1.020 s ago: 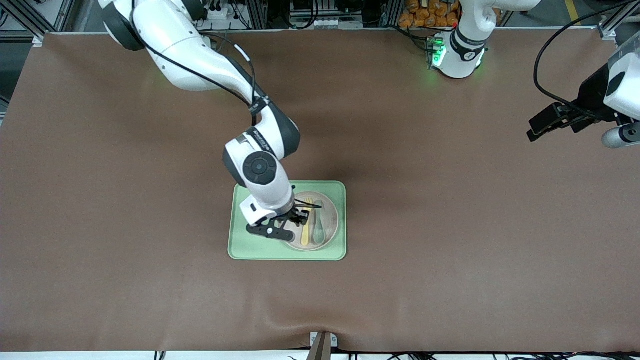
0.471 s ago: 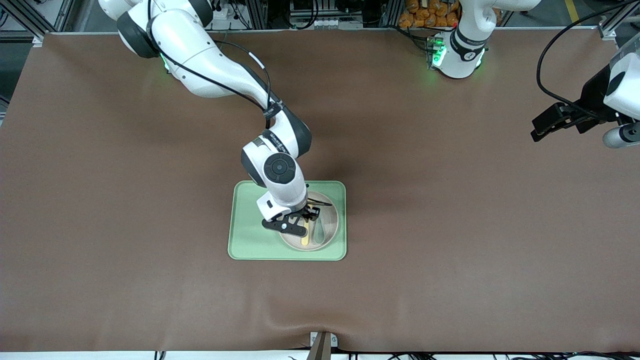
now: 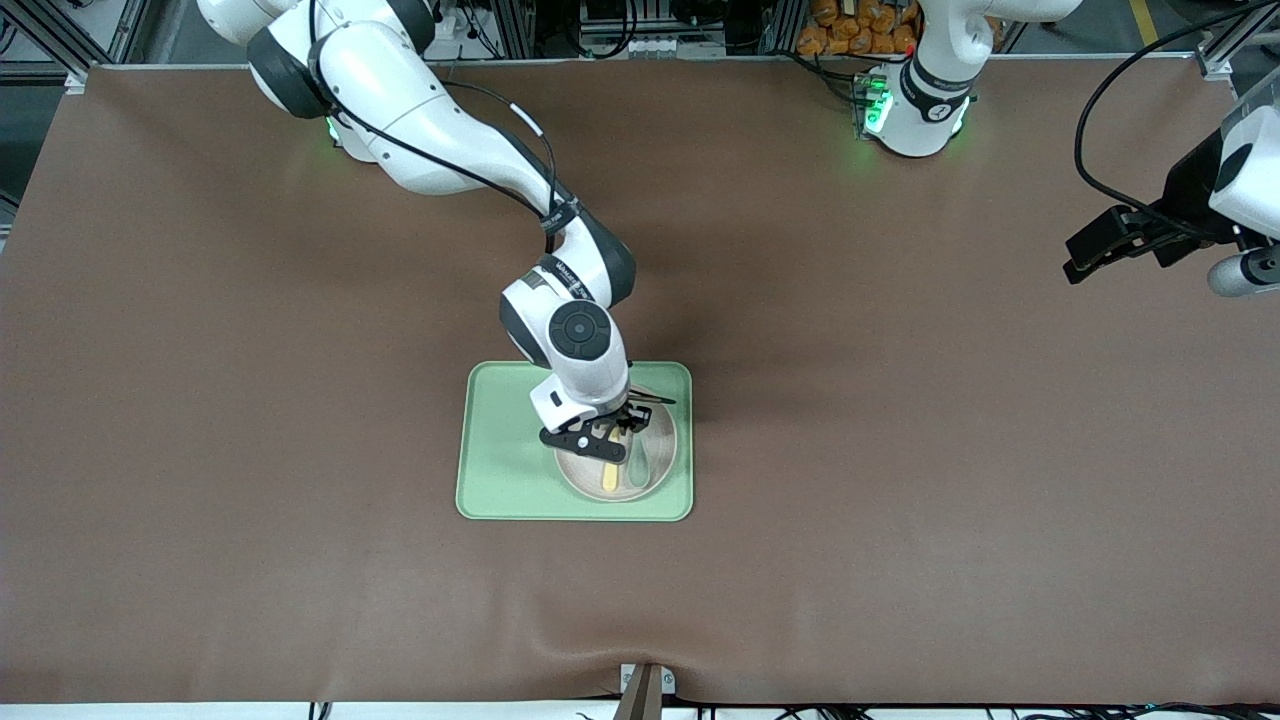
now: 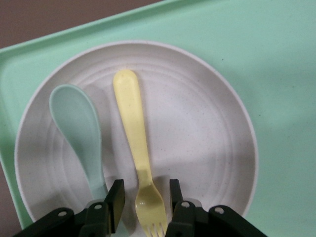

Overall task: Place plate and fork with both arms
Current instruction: 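Close the right gripper on the yellow fork's neck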

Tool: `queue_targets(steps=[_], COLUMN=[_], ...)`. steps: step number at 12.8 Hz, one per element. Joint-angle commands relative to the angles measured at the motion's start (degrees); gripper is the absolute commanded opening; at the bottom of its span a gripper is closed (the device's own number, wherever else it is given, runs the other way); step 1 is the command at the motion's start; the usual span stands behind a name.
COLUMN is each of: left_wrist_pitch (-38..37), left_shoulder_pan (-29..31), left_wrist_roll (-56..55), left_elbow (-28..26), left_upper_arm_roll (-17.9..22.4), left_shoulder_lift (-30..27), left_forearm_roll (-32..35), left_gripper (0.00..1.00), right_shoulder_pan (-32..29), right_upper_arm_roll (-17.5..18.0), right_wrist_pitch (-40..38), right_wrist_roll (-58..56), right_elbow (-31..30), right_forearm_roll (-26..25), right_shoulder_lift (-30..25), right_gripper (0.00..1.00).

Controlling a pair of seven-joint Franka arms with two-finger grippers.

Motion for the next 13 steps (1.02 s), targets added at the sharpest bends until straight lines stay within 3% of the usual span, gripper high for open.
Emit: queue_targets(steps=[1,8,9,11,12,13], left_wrist_pitch=[0.1,0.1,0.1,0.0,-0.1,0.0], left_shoulder_pan=[0.3,2.6,2.6,2.7,2.5,2.7], left_wrist_roll=[1.2,5.6,5.8,5.7,5.6,5.8], left_elbow=[-0.6,-0.2,-0.2,-0.2,-0.2,-0.2], left_upper_arm_roll=[-0.2,-0.3,-0.4,-0.4,-0.5,-0.5], left_shoulder_lift=[-1.0,-0.8,-0.8,-0.9,-0.9,-0.9], left_forearm_roll=[1.5,3.4,3.5,3.5,3.6,3.6], left_gripper=[1.0,1.0,1.0,1.0,1.0,1.0], right_shoulder_pan=[1.0,1.2,1.2,1.2,1.2,1.2], right_upper_arm_roll=[-0.5,-0.5,-0.5,-0.5,-0.5,-0.5], right_wrist_pitch=[-0.5,-0.5,-0.5,-0.8,-0.8,-0.9], right_wrist_roll=[2.1,2.3,2.4,2.4,2.4,2.3], right_elbow=[1.8,1.2,1.2,1.2,1.3,1.3], right_forearm_roll=[-1.8,-3.2,-3.2,-3.2,-3.2,-3.1], right_shoulder_lift=[1.2,1.6,1.7,1.7,1.7,1.6], right_gripper=[0.44,0.4,0.36,0.15,0.12,0.01])
